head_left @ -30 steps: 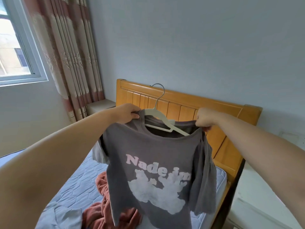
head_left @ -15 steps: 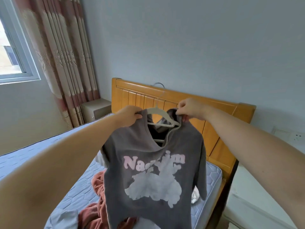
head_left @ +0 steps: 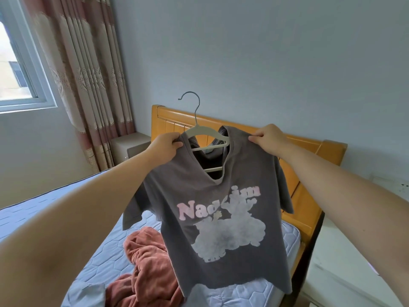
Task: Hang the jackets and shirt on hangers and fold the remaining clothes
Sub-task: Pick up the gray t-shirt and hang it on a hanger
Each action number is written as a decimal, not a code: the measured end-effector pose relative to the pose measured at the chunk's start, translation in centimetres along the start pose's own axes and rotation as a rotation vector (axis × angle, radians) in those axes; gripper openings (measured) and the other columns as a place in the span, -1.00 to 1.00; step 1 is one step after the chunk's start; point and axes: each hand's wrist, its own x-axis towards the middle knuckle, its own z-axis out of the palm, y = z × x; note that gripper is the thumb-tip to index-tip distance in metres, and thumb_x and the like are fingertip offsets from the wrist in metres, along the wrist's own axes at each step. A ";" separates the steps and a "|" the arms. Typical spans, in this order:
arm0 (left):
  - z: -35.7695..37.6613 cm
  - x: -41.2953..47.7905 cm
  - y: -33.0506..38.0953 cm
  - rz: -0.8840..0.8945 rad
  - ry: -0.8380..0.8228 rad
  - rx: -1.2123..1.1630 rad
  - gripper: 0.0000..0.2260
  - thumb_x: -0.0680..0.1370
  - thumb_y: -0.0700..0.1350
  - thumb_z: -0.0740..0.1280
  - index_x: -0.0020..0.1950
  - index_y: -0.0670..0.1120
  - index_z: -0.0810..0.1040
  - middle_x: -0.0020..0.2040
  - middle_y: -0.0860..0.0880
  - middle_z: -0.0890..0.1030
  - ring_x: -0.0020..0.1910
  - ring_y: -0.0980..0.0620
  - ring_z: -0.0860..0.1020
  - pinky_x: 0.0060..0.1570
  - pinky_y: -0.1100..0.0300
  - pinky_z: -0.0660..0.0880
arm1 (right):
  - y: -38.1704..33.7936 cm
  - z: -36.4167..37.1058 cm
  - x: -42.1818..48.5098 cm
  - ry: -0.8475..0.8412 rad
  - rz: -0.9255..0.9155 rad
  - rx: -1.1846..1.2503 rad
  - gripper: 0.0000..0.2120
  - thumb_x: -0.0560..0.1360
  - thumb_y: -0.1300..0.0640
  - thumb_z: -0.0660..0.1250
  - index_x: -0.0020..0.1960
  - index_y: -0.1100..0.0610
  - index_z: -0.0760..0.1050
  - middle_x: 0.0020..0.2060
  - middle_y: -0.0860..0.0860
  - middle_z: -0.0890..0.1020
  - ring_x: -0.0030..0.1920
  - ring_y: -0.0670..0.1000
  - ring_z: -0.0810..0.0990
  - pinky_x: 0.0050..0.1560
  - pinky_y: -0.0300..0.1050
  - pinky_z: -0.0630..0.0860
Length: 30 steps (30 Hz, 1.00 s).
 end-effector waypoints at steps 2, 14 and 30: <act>-0.2 0.1 0.0 0.005 0.022 0.023 -0.87 0.62 -0.19 0.19 -0.09 -0.08 0.48 -0.13 -0.08 0.54 -0.07 -0.11 0.49 -0.07 0.12 0.37 | 0.0 0.3 0.2 0.162 0.031 -0.038 -0.65 0.54 0.16 0.28 -0.40 0.23 0.49 -0.43 0.13 0.49 -0.27 0.16 0.48 -0.26 -0.08 0.37; -1.5 -0.5 -1.0 -0.014 0.098 0.108 -0.87 0.60 -0.19 0.22 -0.07 -0.18 0.53 -0.17 -0.12 0.57 -0.11 -0.16 0.52 -0.05 0.02 0.47 | -0.3 -0.4 0.3 -0.006 0.145 -0.205 -0.79 0.46 0.30 0.26 0.00 0.22 0.64 -0.01 0.18 0.66 0.01 0.19 0.60 -0.05 -0.05 0.53; -0.1 -1.2 1.3 0.009 0.067 0.029 -0.85 0.62 -0.20 0.19 -0.14 -0.08 0.45 -0.18 -0.08 0.53 -0.13 -0.10 0.46 -0.08 0.07 0.41 | -1.8 2.3 -0.5 0.084 0.125 -0.358 -0.81 0.53 0.12 0.18 -0.20 0.17 0.46 -0.23 0.10 0.55 -0.10 0.20 0.56 -0.20 -0.13 0.37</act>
